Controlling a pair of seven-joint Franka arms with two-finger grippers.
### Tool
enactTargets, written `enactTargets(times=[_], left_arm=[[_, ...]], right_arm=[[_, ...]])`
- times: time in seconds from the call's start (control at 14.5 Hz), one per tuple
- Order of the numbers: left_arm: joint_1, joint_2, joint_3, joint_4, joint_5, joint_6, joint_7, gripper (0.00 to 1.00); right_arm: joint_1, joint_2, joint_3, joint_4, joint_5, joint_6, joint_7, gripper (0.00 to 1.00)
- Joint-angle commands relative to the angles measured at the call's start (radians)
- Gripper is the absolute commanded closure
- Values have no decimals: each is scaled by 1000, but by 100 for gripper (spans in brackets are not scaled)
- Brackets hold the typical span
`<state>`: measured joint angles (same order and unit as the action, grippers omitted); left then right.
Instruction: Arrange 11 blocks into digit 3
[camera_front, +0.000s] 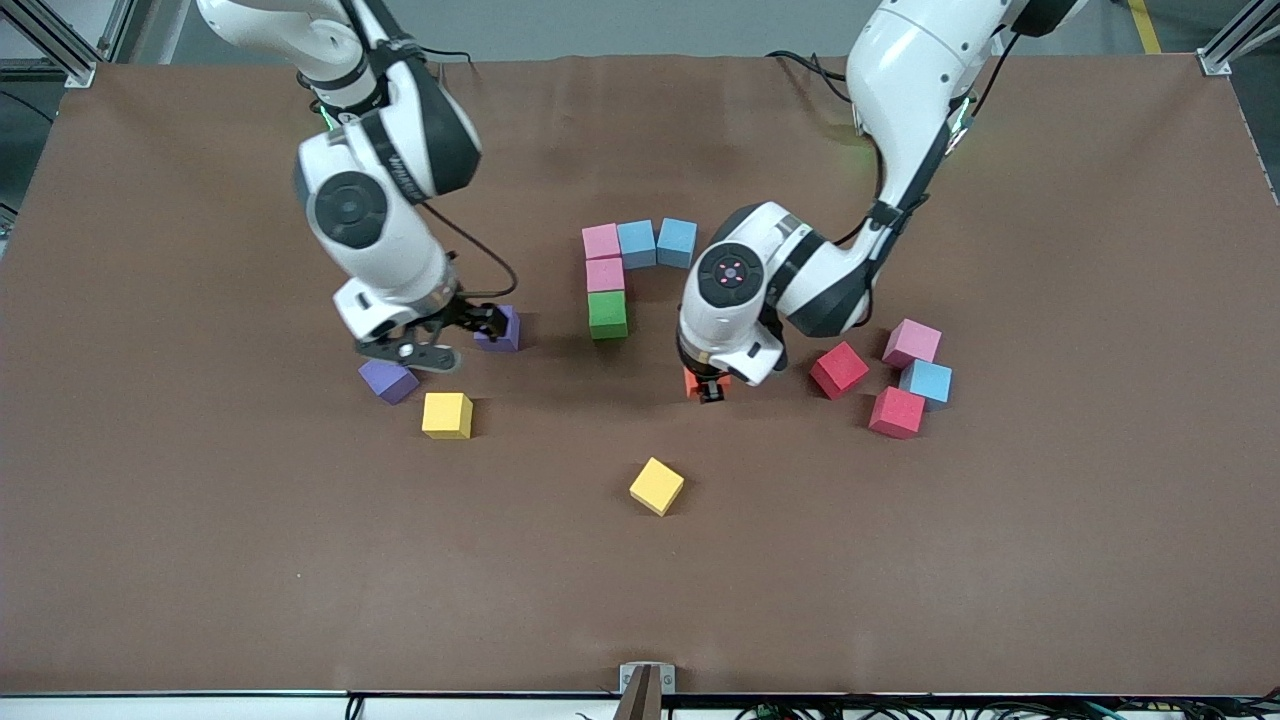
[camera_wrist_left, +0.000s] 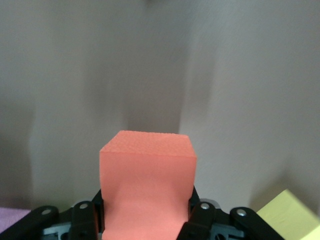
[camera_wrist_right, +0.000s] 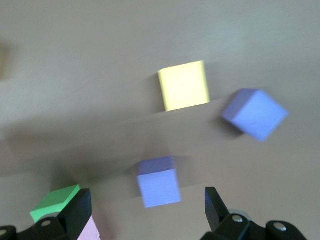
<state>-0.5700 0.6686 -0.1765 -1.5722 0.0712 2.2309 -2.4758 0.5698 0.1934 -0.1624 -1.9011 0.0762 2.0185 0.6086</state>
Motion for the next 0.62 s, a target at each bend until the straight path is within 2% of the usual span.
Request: enactTargets(times=[0.0, 0.55], left_arm=[[-42, 54, 8, 60, 15, -5, -49, 52], [-143, 88, 9, 40, 21, 35, -158, 52]], right_arm=[[-105, -17, 17, 59, -6, -108, -7, 0], [-281, -16, 15, 134, -7, -211, -281, 0]])
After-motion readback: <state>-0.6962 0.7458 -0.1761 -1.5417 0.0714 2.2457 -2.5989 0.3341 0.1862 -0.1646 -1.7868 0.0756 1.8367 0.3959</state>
